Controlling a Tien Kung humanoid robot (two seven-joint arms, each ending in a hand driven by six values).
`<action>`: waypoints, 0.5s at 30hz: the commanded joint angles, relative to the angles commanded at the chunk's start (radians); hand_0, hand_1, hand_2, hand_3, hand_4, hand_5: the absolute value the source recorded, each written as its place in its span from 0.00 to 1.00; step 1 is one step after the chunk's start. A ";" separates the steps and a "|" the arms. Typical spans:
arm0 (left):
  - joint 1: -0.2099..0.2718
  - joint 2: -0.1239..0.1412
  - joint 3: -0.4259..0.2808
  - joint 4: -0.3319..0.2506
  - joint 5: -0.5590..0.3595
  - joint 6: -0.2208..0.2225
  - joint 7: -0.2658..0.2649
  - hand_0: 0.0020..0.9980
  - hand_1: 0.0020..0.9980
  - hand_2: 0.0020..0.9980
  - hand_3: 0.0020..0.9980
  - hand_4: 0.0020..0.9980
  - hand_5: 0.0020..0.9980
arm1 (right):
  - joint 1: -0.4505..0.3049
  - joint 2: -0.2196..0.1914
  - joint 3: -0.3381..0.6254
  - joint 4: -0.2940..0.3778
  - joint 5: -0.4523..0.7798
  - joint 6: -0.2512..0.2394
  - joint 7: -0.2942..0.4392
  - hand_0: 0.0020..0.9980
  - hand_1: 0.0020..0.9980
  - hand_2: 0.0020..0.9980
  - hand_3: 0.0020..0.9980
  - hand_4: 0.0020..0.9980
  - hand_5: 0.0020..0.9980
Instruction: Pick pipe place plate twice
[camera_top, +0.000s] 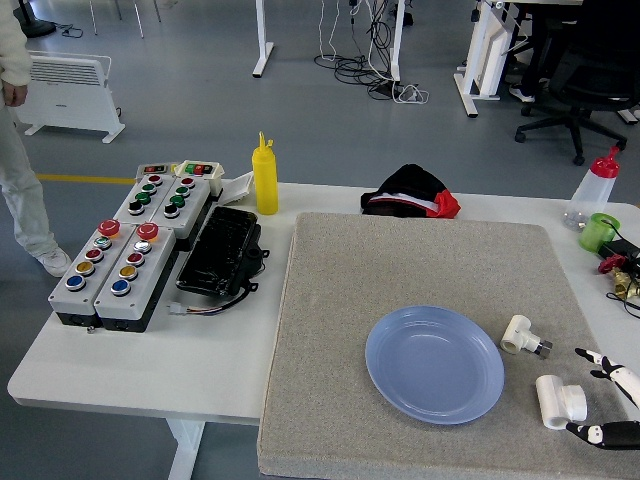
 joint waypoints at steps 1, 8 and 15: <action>0.000 0.000 0.000 0.000 0.001 0.000 0.001 0.59 0.58 0.61 0.60 0.49 1.00 | 0.002 0.001 -0.002 -0.001 -0.002 -0.001 0.002 1.00 0.93 1.00 1.00 0.86 0.32; 0.000 0.000 -0.001 0.000 0.002 0.000 0.002 0.59 0.57 0.61 0.60 0.49 1.00 | 0.004 0.000 -0.008 0.002 0.004 -0.003 0.012 0.97 0.90 1.00 1.00 0.86 0.32; 0.003 -0.002 -0.004 0.000 0.009 0.000 0.008 0.59 0.57 0.61 0.60 0.49 1.00 | 0.005 0.001 -0.027 0.014 0.036 -0.007 0.035 0.90 0.86 0.99 0.95 0.84 0.30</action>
